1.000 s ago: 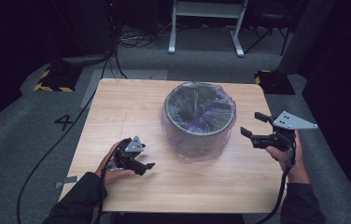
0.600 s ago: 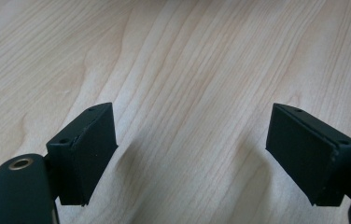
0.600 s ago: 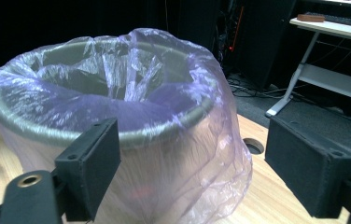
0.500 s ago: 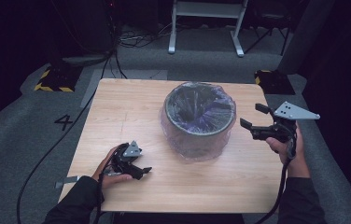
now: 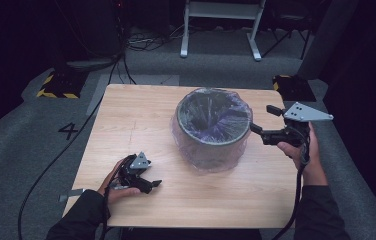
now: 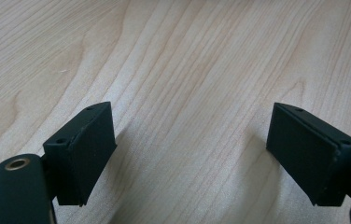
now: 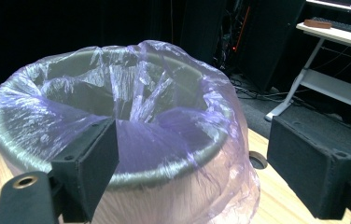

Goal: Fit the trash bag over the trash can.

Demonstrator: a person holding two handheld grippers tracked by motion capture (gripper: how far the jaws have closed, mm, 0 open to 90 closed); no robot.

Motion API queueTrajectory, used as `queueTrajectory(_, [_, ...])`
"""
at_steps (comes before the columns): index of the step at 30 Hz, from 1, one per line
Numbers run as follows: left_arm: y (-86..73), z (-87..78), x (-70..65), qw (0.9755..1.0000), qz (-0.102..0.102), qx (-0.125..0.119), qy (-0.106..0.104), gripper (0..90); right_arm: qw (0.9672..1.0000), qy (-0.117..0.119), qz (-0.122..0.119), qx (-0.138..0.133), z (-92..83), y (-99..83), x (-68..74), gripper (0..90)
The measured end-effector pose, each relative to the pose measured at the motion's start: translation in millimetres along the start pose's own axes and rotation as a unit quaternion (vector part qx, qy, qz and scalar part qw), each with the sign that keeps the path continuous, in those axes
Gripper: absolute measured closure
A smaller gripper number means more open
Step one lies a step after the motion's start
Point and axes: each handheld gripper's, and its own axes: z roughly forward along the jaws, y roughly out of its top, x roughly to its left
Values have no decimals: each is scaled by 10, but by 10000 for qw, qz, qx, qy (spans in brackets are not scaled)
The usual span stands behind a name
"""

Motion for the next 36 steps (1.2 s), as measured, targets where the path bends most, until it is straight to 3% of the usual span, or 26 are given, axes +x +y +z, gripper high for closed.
queueTrajectory(9, [0,1,-1,10000,0,-2,6,148,9999,-131,43,94,117,97,2,166])
queueTrajectory(32, [5,5,-3,10000,-16,8,15,147,9998,-74,12,205,433,294,72,166])
queueTrajectory(36, [6,7,-3,10000,-14,4,17,147,9996,-32,-82,250,525,351,120,166])
